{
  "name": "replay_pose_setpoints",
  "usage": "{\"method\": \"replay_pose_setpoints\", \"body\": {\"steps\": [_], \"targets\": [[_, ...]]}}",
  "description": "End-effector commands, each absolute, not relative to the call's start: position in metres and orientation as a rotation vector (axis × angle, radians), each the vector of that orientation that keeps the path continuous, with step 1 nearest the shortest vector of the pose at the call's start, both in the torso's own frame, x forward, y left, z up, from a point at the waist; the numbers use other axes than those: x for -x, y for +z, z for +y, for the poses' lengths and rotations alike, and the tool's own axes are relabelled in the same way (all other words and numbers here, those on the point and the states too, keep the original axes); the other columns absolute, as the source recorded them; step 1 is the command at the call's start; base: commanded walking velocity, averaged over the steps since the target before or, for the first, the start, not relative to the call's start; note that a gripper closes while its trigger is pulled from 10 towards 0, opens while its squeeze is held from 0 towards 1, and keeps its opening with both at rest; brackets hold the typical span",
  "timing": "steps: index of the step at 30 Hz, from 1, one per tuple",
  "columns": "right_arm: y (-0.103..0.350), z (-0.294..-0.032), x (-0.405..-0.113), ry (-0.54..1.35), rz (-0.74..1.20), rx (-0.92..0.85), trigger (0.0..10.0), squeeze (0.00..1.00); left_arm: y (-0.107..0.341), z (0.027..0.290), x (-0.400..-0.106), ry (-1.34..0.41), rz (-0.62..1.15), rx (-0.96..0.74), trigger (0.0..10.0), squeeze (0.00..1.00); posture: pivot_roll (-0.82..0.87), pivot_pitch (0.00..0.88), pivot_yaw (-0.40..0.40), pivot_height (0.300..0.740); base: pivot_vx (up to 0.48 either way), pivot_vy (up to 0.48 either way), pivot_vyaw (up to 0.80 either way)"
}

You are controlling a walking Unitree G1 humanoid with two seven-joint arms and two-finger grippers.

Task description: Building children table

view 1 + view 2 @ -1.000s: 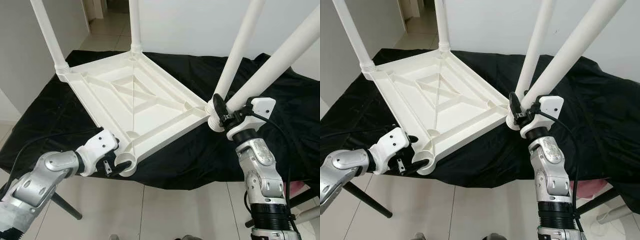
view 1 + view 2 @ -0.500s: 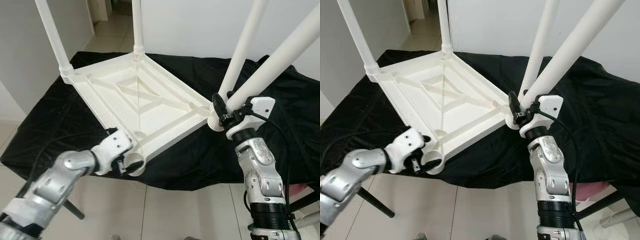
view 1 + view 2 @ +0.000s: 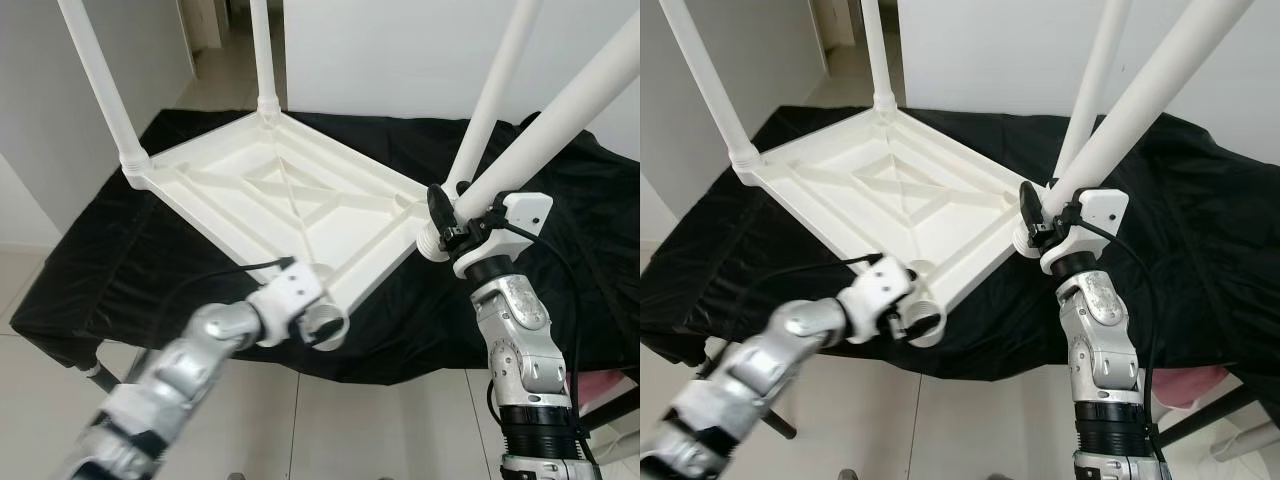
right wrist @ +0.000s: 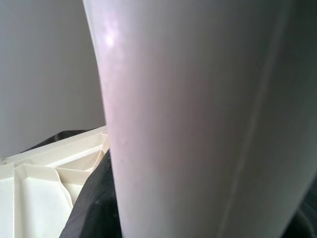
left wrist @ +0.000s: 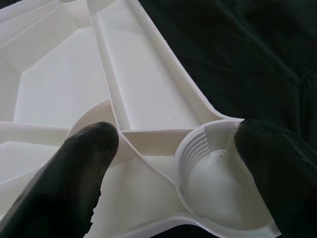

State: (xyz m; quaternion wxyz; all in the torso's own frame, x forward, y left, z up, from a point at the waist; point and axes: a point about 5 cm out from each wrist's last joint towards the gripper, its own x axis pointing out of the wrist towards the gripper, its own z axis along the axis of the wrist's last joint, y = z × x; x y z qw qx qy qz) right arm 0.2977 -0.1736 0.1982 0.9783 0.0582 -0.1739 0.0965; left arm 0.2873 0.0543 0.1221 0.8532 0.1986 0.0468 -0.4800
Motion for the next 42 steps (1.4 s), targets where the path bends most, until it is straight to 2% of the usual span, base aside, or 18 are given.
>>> {"method": "replay_pose_setpoints", "body": {"steps": [1, 7, 10, 11, 14, 21, 26, 27, 29, 30, 35, 36, 37, 38, 40, 41, 42], "targets": [[0.201, -0.176, -0.297, 0.179, -0.37, -0.118, 10.0, 0.0, 0.118, 0.053, -0.291, -0.968, 0.109, -0.446, 10.0, 0.0, -0.09, 0.0, 0.036, 0.74, 0.0, 0.0, 0.0], [0.201, -0.176, -0.296, 0.17, -0.373, -0.12, 10.0, 0.0, 0.126, 0.039, -0.297, -0.905, 0.049, -0.409, 10.0, 0.0, -0.1, 0.0, 0.045, 0.74, 0.0, 0.0, 0.0], [0.201, -0.177, -0.296, 0.165, -0.375, -0.119, 10.0, 0.0, 0.134, 0.035, -0.298, -0.885, 0.01, -0.363, 10.0, 0.0, -0.1, 0.0, 0.052, 0.74, 0.0, 0.0, 0.0], [0.2, -0.178, -0.295, 0.159, -0.375, -0.119, 10.0, 0.0, 0.14, 0.034, -0.297, -0.903, -0.01, -0.301, 10.0, 0.0, -0.1, 0.0, 0.053, 0.74, 0.0, 0.0, 0.0], [0.199, -0.18, -0.294, 0.15, -0.374, -0.117, 10.0, 0.0, 0.149, 0.042, -0.291, -0.994, -0.027, -0.231, 10.0, 0.0, -0.09, 0.0, 0.056, 0.74, 0.0, 0.0, 0.0], [0.201, -0.181, -0.297, 0.153, -0.378, -0.111, 10.0, 0.0, 0.163, 0.065, -0.28, -1.206, -0.071, -0.197, 10.0, 0.0, -0.07, 0.0, 0.051, 0.74, 0.0, 0.0, 0.0], [0.201, -0.18, -0.299, 0.161, -0.379, -0.108, 10.0, 0.0, 0.163, 0.079, -0.282, -1.271, -0.028, -0.194, 10.0, 0.0, -0.07, 0.0, 0.047, 0.74, 0.0, 0.0, 0.0], [0.201, -0.18, -0.299, 0.166, -0.379, -0.105, 10.0, 0.0, 0.157, 0.09, -0.284, -1.318, 0.037, -0.226, 10.0, 0.05, -0.06, 0.0, 0.043, 0.74, 0.0, 0.0, 0.0], [0.202, -0.18, -0.3, 0.166, -0.379, -0.104, 10.0, 0.0, 0.154, 0.095, -0.285, -1.336, 0.072, -0.245, 10.0, 0.05, -0.06, 0.0, 0.043, 0.74, 0.0, 0.0, 0.0], [0.202, -0.18, -0.3, 0.167, -0.379, -0.102, 10.0, 0.0, 0.152, 0.1, -0.286, -1.352, 0.115, -0.253, 10.0, 1.0, -0.06, 0.0, 0.042, 0.74, 0.0, 0.0, 0.0], [0.202, -0.181, -0.301, 0.17, -0.379, -0.098, 10.0, 0.0, 0.146, 0.109, -0.29, -1.36, 0.167, -0.314, 10.0, 1.0, -0.07, 0.0, 0.039, 0.74, 0.0, 0.0, 0.0], [0.203, -0.181, -0.3, 0.17, -0.381, -0.093, 10.0, 0.0, 0.143, 0.113, -0.295, -1.343, 0.179, -0.367, 10.0, 0.95, -0.07, 0.0, 0.041, 0.74, 0.0, 0.0, 0.0], [0.203, -0.181, -0.3, 0.17, -0.381, -0.093, 10.0, 0.0, 0.143, 0.113, -0.295, -1.343, 0.179, -0.367, 10.0, 0.95, -0.07, 0.0, 0.041, 0.74, 0.0, 0.0, 0.0], [0.204, -0.182, -0.3, 0.17, -0.382, -0.09, 10.0, 0.0, 0.14, 0.115, -0.299, -1.329, 0.187, -0.399, 10.0, 0.15, -0.08, 0.0, 0.043, 0.74, 0.0, 0.0, 0.0], [0.204, -0.182, -0.3, 0.17, -0.382, -0.09, 10.0, 0.0, 0.14, 0.115, -0.299, -1.329, 0.187, -0.399, 10.0, 0.15, -0.08, 0.0, 0.043, 0.74, 0.0, 0.0, 0.0], [0.205, -0.183, -0.3, 0.167, -0.385, -0.088, 10.0, 0.0, 0.139, 0.116, -0.304, -1.312, 0.192, -0.414, 10.0, 0.0, -0.09, 0.0, 0.045, 0.74, 0.0, 0.0, 0.0], [0.205, -0.184, -0.3, 0.164, -0.387, -0.085, 10.0, 0.0, 0.138, 0.115, -0.308, -1.292, 0.193, -0.421, 10.0, 0.0, -0.09, 0.0, 0.049, 0.74, 0.0, 0.0, 0.0]]}}
